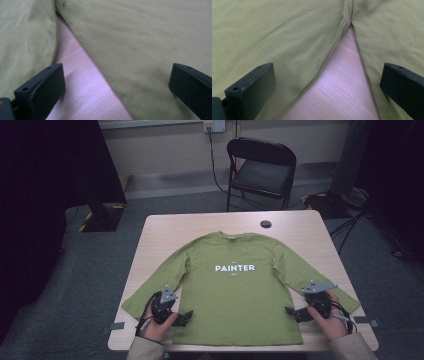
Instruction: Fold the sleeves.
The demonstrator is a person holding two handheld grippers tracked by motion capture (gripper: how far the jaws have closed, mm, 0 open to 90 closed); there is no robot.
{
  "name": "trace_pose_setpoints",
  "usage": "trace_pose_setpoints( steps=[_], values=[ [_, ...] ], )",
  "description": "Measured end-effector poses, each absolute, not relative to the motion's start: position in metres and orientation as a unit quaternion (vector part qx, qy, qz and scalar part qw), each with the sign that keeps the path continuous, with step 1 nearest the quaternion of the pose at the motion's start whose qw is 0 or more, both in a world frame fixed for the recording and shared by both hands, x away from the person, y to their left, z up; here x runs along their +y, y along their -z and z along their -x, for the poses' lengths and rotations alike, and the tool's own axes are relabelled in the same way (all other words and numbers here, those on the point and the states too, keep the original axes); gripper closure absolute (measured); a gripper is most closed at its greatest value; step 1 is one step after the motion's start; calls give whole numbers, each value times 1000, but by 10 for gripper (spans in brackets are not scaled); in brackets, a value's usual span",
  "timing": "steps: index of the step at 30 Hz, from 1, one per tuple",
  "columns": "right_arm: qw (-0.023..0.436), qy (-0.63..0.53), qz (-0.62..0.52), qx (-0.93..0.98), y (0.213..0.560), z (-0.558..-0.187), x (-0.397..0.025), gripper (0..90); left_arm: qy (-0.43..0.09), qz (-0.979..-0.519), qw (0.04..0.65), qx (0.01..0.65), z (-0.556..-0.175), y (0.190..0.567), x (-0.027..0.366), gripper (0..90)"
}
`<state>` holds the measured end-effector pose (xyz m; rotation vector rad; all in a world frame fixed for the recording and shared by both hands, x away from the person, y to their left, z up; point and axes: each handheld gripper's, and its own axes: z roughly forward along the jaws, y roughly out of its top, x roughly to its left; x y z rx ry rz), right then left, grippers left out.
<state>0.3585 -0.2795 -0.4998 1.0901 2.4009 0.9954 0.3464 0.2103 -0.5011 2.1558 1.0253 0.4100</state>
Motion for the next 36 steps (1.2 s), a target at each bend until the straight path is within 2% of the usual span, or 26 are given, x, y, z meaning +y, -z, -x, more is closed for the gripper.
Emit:
trace_pose_setpoints(
  steps=[7, 9, 14, 24, 36],
  values=[
    [163, -349, -379, 841, 499, -358, -280, 0, -158, -833, 352, 396, -346, 501, 210, 1],
    [166, -346, -377, 843, 497, -358, -281, 29, -158, -833, 352, 396, -346, 501, 210, 1],
    [173, -344, -373, 844, 486, -356, -290, 36, -158, -833, 352, 396, -346, 501, 210, 1],
    [179, -351, -404, 826, 473, -351, -338, 47, -158, -833, 353, 396, -347, 501, 210, 1],
    [191, -344, -436, 810, 469, -351, -367, 69, -159, -833, 353, 396, -347, 501, 210, 0]
  ],
)
